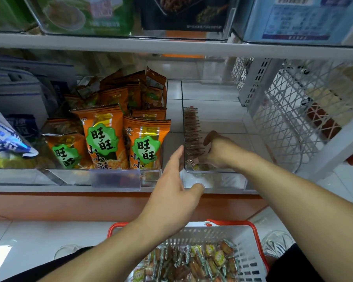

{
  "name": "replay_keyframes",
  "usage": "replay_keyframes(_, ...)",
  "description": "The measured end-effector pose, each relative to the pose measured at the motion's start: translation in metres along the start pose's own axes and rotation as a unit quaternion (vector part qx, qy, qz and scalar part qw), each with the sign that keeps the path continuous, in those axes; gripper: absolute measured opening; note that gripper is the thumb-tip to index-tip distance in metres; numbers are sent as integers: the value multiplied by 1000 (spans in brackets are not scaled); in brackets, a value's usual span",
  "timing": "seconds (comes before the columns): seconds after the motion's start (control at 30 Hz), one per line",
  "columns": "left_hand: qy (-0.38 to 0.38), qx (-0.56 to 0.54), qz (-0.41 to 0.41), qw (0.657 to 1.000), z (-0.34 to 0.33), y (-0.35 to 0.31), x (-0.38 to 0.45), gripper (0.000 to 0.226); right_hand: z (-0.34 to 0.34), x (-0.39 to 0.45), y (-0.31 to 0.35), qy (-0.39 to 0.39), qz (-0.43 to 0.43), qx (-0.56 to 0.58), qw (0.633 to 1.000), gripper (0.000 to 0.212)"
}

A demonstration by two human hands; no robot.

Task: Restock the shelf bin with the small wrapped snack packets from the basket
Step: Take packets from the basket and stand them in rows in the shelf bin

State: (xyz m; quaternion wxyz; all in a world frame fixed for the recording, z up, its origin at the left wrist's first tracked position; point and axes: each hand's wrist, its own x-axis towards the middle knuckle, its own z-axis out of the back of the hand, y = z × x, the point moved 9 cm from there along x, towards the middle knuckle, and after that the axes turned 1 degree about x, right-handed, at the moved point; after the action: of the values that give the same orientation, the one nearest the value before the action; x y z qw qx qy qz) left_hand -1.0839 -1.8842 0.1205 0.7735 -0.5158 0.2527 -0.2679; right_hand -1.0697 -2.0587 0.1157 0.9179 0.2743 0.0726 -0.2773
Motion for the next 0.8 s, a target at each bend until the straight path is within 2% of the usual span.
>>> replay_keyframes(0.13,3,5,-1,1000,0,1,-1,88,-11,0,0,32,-6,109,994,23)
replay_keyframes(0.23,5,9,1,1000,1,3,0,88,-16,1,-9,62,-55,150,985,48)
replay_keyframes(0.37,0,16,5,1000,1,3,-2,88,-13,0,-12,86,-56,97,990,50)
replay_keyframes(0.43,-7,24,9,1000,2,6,-3,89,-10,-1,-11,69,-51,72,994,56)
replay_keyframes(0.5,-13,10,16,1000,4,8,-7,88,-1,-4,-7,37,-27,-9,999,53)
replay_keyframes(0.57,-15,-15,19,1000,3,9,-13,87,14,-14,0,-23,13,-59,998,42)
replay_keyframes(0.63,-25,-25,30,999,2,16,-24,84,33,-34,10,-117,74,-45,989,28)
replay_keyframes(0.73,-42,-10,52,998,-5,40,-40,71,50,-88,36,-261,240,40,934,13)
replay_keyframes(0.8,-19,28,64,997,-17,62,-49,64,27,-124,46,-260,359,62,894,13)
